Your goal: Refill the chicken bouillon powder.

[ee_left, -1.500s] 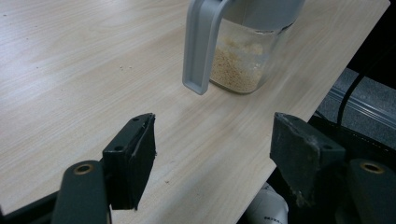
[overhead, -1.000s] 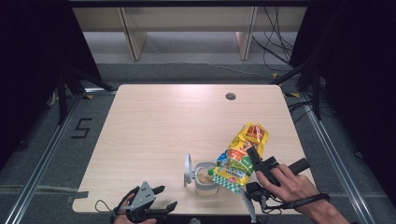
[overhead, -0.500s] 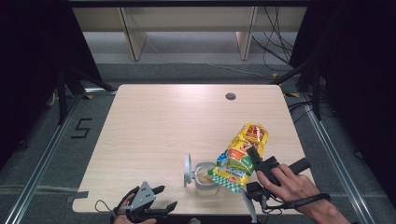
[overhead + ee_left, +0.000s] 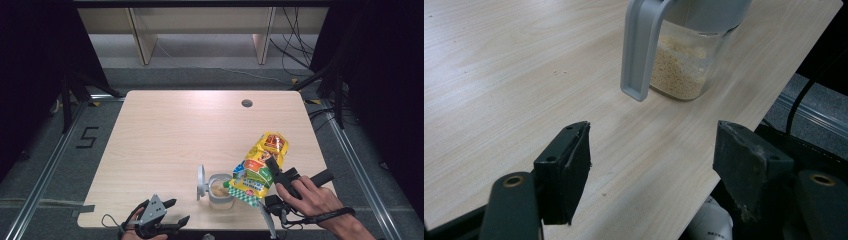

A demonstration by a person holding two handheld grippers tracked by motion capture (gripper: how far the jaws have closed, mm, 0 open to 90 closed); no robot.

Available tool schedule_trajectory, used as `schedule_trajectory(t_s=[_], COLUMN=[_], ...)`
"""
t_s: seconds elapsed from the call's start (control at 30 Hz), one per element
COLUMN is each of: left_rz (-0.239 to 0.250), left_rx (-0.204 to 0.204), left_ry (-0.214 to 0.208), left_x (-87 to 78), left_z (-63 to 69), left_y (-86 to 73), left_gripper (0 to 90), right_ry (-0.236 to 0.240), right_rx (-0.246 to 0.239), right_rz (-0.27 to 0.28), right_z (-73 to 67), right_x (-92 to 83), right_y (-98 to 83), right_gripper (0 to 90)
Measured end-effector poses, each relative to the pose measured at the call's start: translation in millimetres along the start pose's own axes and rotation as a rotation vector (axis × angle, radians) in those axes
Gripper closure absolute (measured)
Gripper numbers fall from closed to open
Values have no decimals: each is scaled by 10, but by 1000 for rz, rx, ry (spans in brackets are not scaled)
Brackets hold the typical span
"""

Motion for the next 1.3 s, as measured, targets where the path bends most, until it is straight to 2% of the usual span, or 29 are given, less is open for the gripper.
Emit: schedule_trajectory(t_s=[0.1, 0.2, 0.27, 0.37, 0.43, 0.5, 0.6, 0.7, 0.73, 0.83, 0.87, 0.93, 0.97, 1.0, 1.03, 1.07, 1.1, 1.17, 1.2, 1.3], left_rz=[-1, 6, 2, 7, 1, 6, 3, 6, 4, 4, 5, 3, 9, 9, 10, 6, 1, 1, 5, 1], left_rx=[8, -4, 9, -4, 9, -5, 8, -4, 5, -4, -5, -2, -10, -13, -14, -3, -1, -2, -4, -2], left_ry=[-5, -4, -3, -3, -3, -3, -1, -3, -2, -3, -3, -4, -5, -5, -5, -4, -6, 2, -4, -1], left_x=[-1, 4, -2, 2, -2, 0, -2, 3, 1, 1, 0, -3, 1, 2, 4, 2, 0, -1, 1, -1], left_z=[-2, 1, -6, -1, -6, -1, -8, -2, -5, 0, -2, -1, 4, 2, 2, -3, -1, -1, 0, -2], left_y=[2, 4, 4, 6, 3, 5, 4, 4, 5, 2, 4, 3, 3, 4, 5, 3, 0, 1, 4, -2], left_gripper=[308, 307, 307, 307, 307, 307, 307, 307, 307, 307, 307, 307, 307, 307, 307, 307, 308, 307, 308, 307], right_ry=[4, -2, 0, 3, 0, 3, 4, 5, 2, 18, 26, 25, 34, 33, 22, 24, 44, 43, 55, 38], right_rx=[-7, -2, 1, 10, 6, 7, 15, 18, 13, 56, 88, 84, 146, 152, 104, 138, 137, 140, 210, 211], right_rz=[6, 7, 6, 5, 8, 12, 10, 12, 18, 32, 22, 34, 20, 23, 47, 41, 38, 62, 44, 80], right_z=[4, 9, 10, 4, 2, 4, 2, -3, -3, -21, -41, -39, -91, -96, -64, -99, -102, -102, -161, -167], right_x=[5, 3, 2, 5, 6, 6, 2, 3, 8, 18, 16, 33, 22, 25, 42, 33, 21, 23, 7, 22], right_y=[9, 13, 13, 6, 5, 4, -1, -7, -7, -28, -29, -35, -53, -55, -44, -47, -48, -46, -52, -32], right_gripper=[798, 798, 799, 799, 800, 802, 804, 805, 806, 808, 809, 809, 809, 810, 810, 810, 810, 810, 810, 810])
Point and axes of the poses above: each handheld gripper's, and its own axes: x roughly forward along the jaws, y roughly out of its top, z roughly to its right, the point moved 5 cm from there along x, roughly forward along the jaws, and after that the axes turned 2 degrees about z, right-handed, at the moved point
